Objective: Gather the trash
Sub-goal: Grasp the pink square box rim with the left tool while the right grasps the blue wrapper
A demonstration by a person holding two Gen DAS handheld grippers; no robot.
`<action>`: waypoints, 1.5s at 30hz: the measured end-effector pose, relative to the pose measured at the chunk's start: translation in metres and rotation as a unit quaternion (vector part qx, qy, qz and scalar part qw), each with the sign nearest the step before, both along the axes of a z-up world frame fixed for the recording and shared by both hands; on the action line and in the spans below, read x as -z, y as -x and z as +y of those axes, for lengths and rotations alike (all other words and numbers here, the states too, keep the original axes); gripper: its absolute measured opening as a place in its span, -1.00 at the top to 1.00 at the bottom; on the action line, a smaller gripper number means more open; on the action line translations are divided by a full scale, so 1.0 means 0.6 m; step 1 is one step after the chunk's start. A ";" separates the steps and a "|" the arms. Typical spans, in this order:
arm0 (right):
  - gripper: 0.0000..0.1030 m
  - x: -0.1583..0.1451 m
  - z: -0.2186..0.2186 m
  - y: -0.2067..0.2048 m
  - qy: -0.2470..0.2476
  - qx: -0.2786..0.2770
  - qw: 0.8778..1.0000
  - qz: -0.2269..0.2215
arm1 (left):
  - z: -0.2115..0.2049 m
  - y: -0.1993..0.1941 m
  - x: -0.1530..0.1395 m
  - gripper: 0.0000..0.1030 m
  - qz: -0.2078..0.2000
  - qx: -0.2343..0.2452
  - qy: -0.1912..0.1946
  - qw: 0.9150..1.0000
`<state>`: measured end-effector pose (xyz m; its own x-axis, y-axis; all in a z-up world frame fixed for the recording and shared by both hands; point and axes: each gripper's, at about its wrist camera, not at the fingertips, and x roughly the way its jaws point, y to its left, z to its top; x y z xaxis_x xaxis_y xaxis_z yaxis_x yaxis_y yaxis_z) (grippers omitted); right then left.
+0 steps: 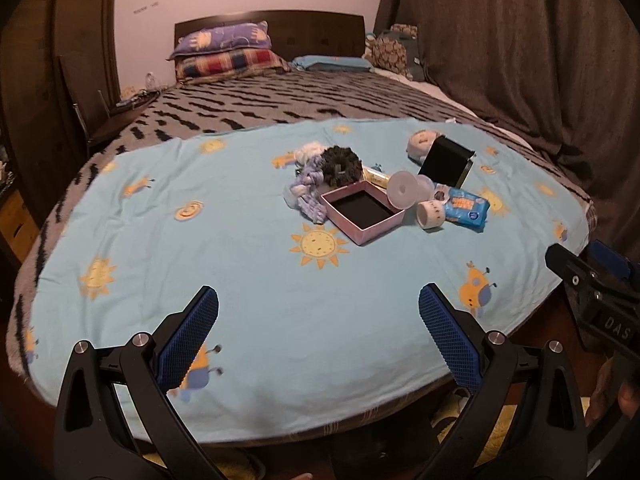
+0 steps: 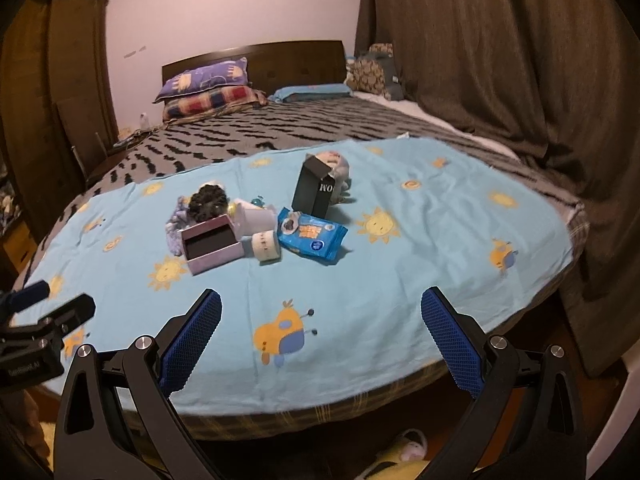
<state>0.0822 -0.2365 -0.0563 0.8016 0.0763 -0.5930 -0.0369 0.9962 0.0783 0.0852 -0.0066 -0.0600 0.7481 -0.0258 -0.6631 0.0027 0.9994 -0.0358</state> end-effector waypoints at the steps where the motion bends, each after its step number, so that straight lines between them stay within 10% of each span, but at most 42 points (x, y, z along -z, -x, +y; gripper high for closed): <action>1: -0.94 0.009 -0.001 -0.017 0.002 0.000 1.000 0.004 | 0.000 -0.011 0.007 -0.85 0.004 0.003 0.004 1.000; 34: -0.52 0.118 -0.003 -0.244 -0.037 -0.067 0.995 0.064 | -0.029 -0.243 0.096 -0.77 0.061 0.005 0.051 0.997; 40: -0.04 0.121 0.003 -0.254 -0.046 -0.077 0.994 0.063 | -0.001 -0.274 0.107 -0.08 0.079 -0.012 0.067 0.995; 45: 0.22 0.120 0.008 -0.253 -0.051 -0.088 0.993 0.060 | -0.002 -0.276 0.114 0.11 0.088 -0.008 0.065 0.994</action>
